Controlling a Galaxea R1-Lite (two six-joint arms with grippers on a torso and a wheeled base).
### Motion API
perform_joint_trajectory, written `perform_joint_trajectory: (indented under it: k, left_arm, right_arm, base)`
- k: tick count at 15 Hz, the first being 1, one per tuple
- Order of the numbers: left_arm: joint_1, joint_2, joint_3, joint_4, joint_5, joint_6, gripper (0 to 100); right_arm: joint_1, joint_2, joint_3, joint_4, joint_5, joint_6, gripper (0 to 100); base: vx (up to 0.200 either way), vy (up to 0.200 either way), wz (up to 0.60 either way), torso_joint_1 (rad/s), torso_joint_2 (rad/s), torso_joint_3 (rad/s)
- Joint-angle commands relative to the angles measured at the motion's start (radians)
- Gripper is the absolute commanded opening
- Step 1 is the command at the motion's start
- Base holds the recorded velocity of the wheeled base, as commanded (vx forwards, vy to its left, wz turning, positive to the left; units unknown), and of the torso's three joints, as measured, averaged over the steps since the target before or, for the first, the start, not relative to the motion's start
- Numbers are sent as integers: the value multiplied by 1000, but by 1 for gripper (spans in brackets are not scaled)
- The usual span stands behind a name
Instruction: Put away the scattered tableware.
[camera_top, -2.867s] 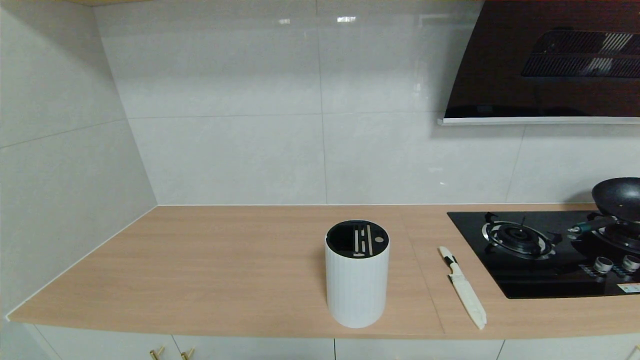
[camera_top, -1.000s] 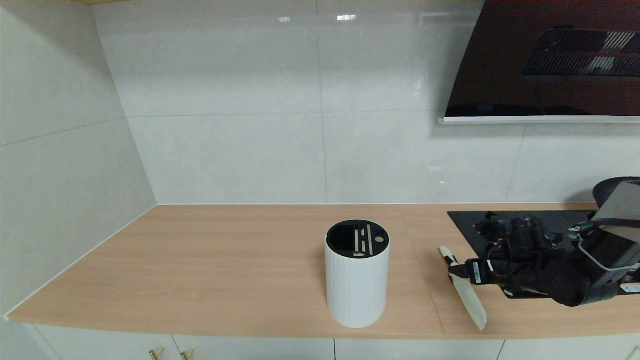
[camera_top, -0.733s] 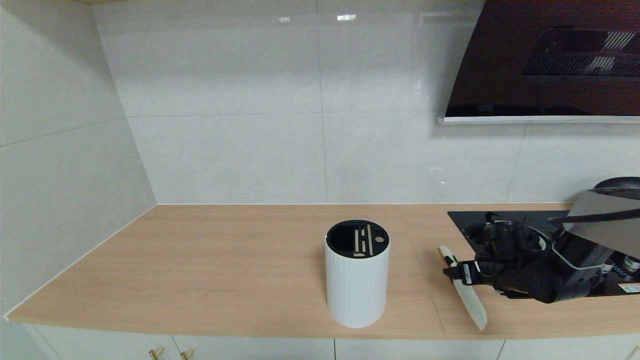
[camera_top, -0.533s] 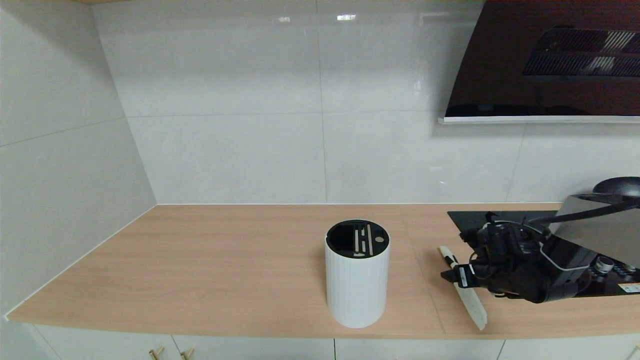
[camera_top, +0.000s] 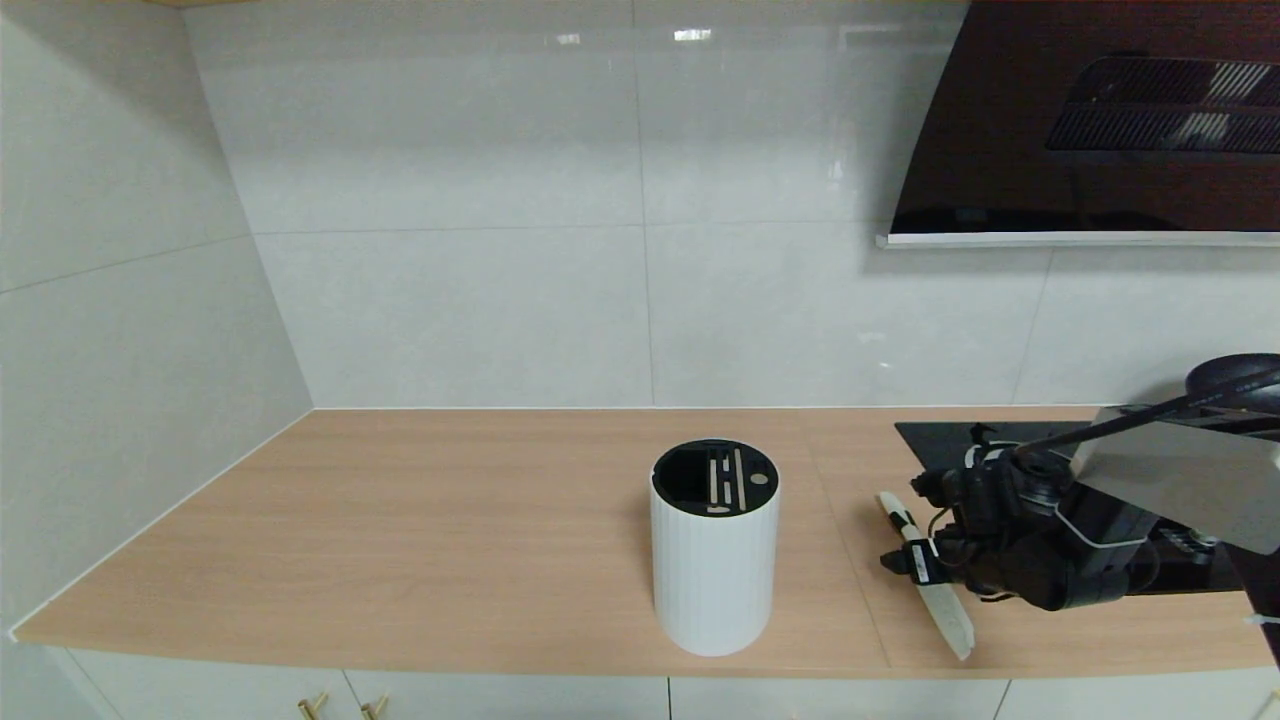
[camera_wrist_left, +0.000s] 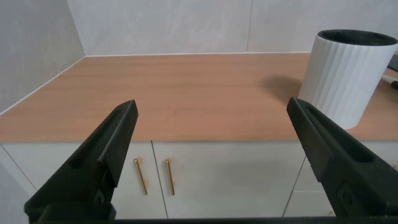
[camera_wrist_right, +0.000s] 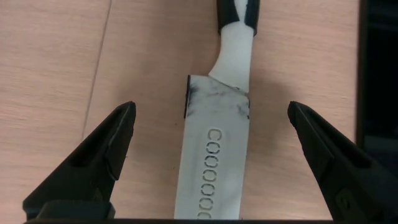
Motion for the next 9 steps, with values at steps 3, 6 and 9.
perform_joint_trajectory:
  k: [3,6,9]
  left_arm:
    - [0,0,0,1,0,0,100]
    - [0,0,0,1,0,0,100]
    - [0,0,0,1,0,0,100]
  right_arm:
    - [-8,30,-30,1,-27,0,100]
    - [-11,33,-47,15,-27,0,100]
    - [-11,33,-60,38,-27,0,100]
  base:
    - [0,0,0,0,0,0]
    - [0,0,0,0,0,0]
    - [0,0,0,0,0,0]
